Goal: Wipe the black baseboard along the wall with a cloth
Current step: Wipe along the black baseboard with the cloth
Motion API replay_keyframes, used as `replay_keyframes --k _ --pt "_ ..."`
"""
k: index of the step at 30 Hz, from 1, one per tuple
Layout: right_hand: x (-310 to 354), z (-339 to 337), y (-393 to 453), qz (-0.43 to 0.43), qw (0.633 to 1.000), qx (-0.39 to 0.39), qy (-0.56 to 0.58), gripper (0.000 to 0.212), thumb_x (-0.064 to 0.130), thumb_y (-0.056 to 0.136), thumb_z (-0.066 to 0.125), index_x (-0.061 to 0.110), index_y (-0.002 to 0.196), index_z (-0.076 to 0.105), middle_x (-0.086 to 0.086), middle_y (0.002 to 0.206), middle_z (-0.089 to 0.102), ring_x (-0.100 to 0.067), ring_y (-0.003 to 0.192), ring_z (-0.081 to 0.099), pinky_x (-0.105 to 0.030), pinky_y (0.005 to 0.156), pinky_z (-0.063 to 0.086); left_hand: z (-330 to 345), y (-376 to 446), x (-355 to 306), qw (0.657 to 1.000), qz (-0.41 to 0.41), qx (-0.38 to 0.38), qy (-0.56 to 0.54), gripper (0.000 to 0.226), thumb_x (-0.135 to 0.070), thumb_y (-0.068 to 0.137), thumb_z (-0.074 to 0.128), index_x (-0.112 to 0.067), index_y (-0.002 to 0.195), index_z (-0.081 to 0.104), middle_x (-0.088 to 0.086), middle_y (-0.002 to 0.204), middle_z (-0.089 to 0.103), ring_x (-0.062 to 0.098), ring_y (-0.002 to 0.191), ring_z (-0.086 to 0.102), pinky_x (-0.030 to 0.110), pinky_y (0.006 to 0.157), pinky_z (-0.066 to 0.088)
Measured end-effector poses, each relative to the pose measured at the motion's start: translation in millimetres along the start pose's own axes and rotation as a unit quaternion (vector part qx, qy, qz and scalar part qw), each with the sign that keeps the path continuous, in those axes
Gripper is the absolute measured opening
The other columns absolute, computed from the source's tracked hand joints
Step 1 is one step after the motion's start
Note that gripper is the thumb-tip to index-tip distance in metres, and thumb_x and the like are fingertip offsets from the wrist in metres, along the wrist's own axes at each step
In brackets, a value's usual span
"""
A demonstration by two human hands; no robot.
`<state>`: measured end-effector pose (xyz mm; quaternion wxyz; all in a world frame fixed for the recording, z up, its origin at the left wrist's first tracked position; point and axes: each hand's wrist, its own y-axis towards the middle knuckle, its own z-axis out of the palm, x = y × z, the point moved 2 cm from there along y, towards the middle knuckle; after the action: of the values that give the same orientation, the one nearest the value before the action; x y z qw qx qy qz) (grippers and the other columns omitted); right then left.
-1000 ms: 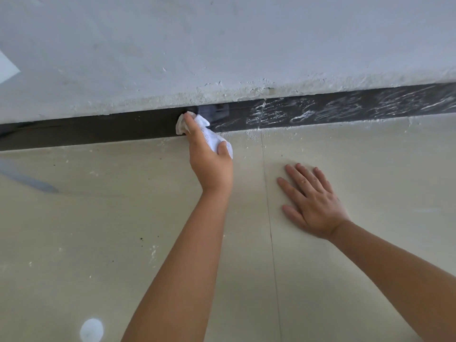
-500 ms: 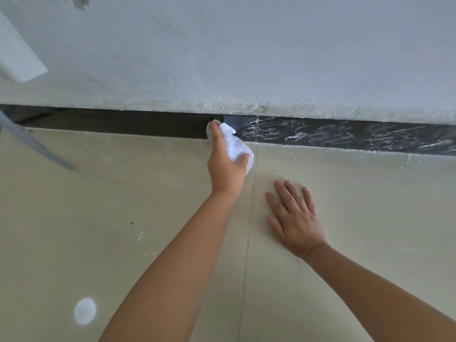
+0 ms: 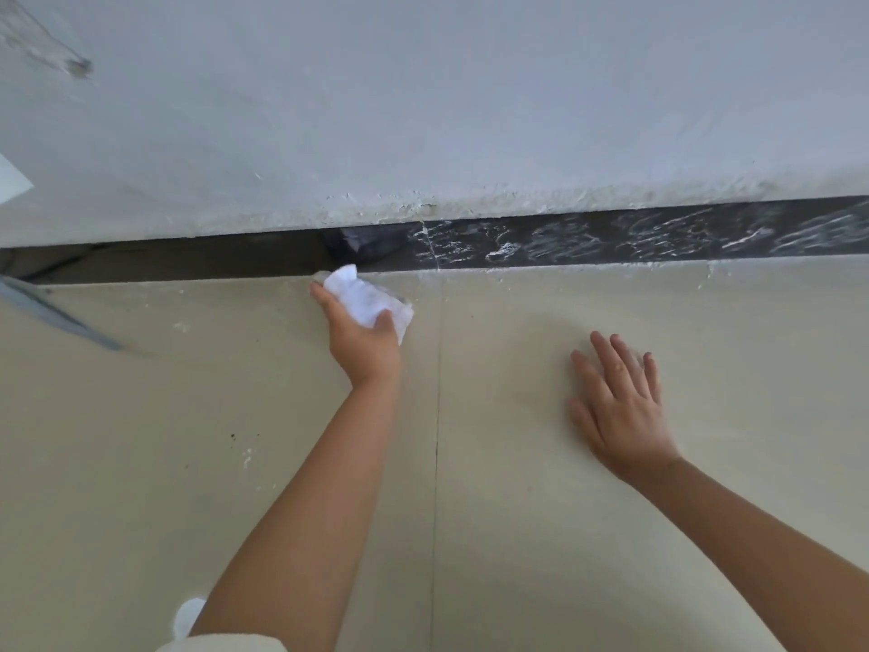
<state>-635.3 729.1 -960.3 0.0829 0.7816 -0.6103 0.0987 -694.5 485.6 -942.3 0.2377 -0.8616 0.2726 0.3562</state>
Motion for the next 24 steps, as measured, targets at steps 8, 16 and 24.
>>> replay_keyframes --k 8,16,24 --pt "4.5 5.9 -2.6 0.016 0.997 0.06 -0.051 0.052 0.034 0.08 0.034 0.004 0.109 0.066 -0.021 0.121 0.059 -0.041 0.108 0.057 -0.06 0.091 0.033 44.7 -45.6 -54.5 0.99 0.108 0.062 -0.06 0.075 -0.002 0.082 0.054 -0.02 0.144 0.014 -0.012 0.137 0.04 0.022 0.119 0.048 0.007 0.078 0.026" --pt "2.5 3.7 -2.0 0.016 0.998 0.036 -0.053 0.052 0.034 0.08 0.034 0.005 0.109 0.066 -0.02 0.121 0.06 -0.04 0.108 0.058 -0.047 0.101 0.022 47.6 -74.2 -53.8 0.961 0.232 0.152 0.013 0.078 -0.001 0.079 0.054 -0.021 0.143 0.014 0.009 0.129 0.054 0.03 0.104 0.055 0.012 0.069 0.028" --pt "3.4 2.0 -1.1 0.014 0.995 0.067 -0.076 0.052 0.035 0.079 0.034 0.007 0.107 0.068 -0.018 0.119 0.062 -0.038 0.106 0.06 -0.06 0.086 0.037 -2.8 -24.8 -27.4 0.996 0.09 0.006 0.0 0.078 -0.005 0.081 0.054 -0.022 0.144 0.011 0.002 0.108 0.054 0.025 0.104 0.052 0.01 0.07 0.028"
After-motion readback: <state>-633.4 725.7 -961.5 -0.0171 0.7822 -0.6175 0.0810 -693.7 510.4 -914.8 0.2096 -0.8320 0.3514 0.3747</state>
